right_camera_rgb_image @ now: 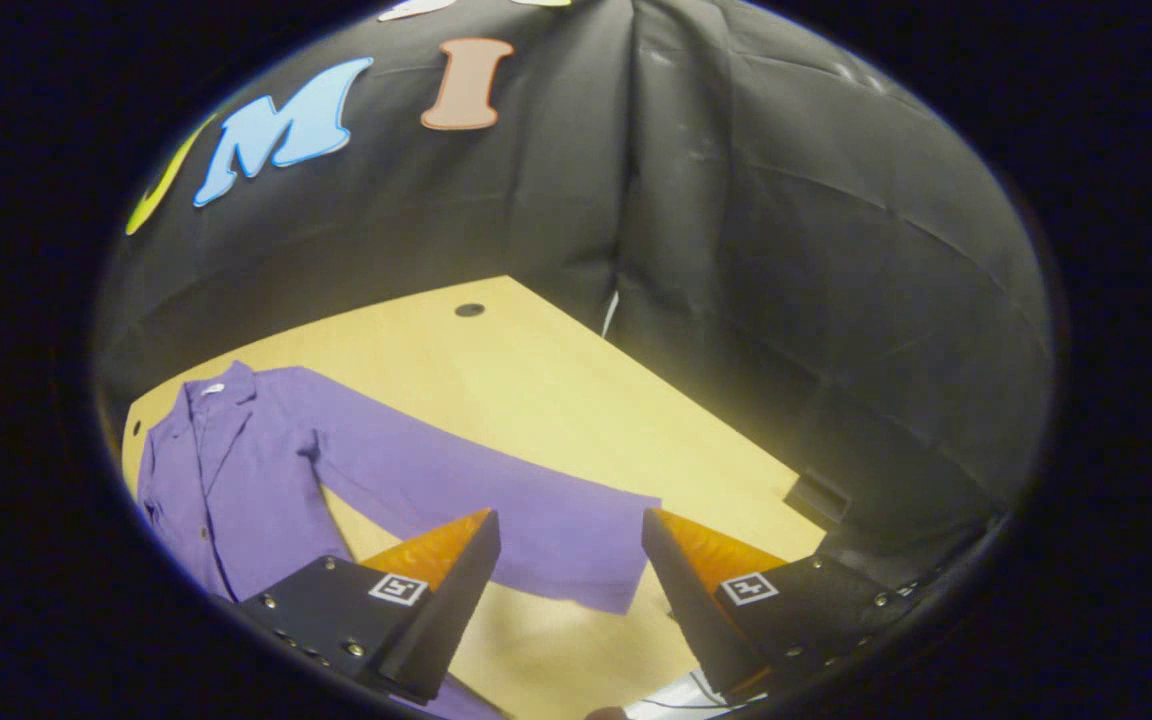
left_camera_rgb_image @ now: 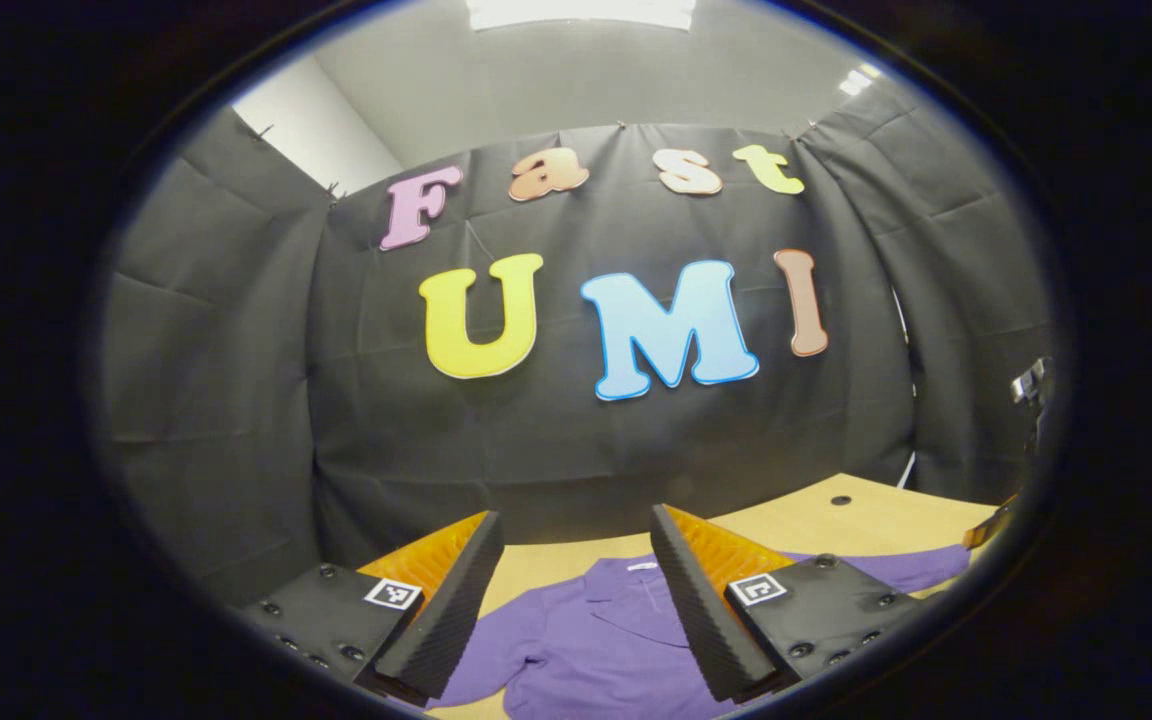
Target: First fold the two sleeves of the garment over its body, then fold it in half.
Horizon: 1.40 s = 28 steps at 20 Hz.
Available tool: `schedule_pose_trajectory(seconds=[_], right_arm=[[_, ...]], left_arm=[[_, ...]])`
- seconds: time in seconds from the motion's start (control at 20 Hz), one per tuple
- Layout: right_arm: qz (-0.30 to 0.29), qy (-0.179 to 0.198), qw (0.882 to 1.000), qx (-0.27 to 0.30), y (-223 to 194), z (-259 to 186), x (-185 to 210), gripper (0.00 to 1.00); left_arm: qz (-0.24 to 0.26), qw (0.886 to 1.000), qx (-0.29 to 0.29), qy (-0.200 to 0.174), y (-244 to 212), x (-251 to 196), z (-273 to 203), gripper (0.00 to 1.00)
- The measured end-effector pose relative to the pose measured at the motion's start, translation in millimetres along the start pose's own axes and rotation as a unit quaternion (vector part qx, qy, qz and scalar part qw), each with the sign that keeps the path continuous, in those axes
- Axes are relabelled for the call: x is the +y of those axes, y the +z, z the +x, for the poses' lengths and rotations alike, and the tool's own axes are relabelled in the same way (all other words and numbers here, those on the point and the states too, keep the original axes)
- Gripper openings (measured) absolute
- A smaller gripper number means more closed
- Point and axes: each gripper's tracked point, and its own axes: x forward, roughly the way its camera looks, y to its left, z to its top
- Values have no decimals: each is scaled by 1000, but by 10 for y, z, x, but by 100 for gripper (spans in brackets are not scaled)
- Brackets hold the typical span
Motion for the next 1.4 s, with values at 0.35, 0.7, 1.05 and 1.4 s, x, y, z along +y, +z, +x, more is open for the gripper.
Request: schedule_pose_trajectory(seconds=[0.35, 0.7, 1.05, 1.4], right_arm=[[46, -28, 996, 66, -283, 486, -226, 91], [50, -38, 991, 116, -481, 740, -233, 91], [95, -15, 985, 140, -652, 754, -162, 95], [94, 4, 986, 136, -607, 753, 8, 29]], left_arm=[[4, 1000, 14, 16, -91, 71, -41, 95], [7, 999, 19, 36, -124, 254, -145, 96], [3, 999, 23, 37, -175, 345, -194, 96], [4, 999, 19, 31, -172, 395, -246, 95]])
